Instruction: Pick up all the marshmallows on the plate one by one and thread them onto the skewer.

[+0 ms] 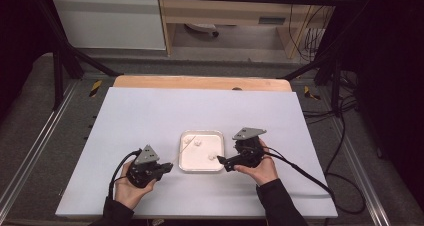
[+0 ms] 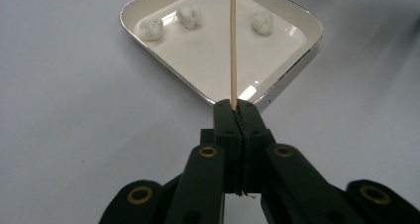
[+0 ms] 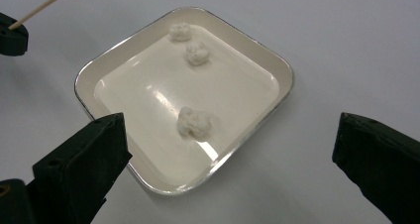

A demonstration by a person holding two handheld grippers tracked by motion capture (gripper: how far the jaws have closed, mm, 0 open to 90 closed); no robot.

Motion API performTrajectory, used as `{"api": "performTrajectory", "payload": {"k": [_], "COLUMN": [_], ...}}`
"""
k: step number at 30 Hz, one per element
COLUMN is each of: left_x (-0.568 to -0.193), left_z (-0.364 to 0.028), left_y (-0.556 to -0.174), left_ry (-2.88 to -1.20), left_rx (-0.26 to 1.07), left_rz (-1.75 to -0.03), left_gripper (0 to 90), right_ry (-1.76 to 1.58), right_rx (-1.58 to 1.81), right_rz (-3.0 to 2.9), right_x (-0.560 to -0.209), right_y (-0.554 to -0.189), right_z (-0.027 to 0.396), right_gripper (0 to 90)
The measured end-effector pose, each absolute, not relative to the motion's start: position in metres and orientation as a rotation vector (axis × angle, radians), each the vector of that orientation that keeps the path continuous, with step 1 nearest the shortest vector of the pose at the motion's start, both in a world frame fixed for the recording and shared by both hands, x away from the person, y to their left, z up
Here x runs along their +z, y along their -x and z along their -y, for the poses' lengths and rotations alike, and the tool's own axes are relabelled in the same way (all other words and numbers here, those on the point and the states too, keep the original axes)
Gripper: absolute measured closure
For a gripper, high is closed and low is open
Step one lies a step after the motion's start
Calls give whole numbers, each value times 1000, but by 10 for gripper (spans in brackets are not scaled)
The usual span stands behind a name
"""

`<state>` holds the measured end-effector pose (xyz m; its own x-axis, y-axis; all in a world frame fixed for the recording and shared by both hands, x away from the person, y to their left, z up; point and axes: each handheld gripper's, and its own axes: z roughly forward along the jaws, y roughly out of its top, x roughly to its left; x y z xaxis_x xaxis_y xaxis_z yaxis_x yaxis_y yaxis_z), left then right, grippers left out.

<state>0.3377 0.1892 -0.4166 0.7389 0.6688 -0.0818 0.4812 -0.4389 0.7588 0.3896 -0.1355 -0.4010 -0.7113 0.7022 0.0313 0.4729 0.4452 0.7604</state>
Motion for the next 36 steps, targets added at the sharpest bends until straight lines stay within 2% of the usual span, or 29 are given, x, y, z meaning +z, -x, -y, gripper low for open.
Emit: {"api": "performTrajectory", "payload": {"k": [8, 24, 36], "left_x": [-417, -417, -417], "left_z": [-189, -191, -190], "left_y": [-338, -339, -340], "left_ry": [-2115, -2106, -2105], "left_rx": [288, 277, 276], "left_rz": [-870, -875, -876], "left_gripper": [885, 885, 885], "right_ry": [-1031, -1006, -962], "right_rx": [1161, 1186, 1144], "right_rz": [-2433, -2499, -2530], "right_x": [-411, -440, -449], "right_y": [-400, -409, -411], "right_z": [117, 103, 100], "right_gripper": [77, 413, 565]}}
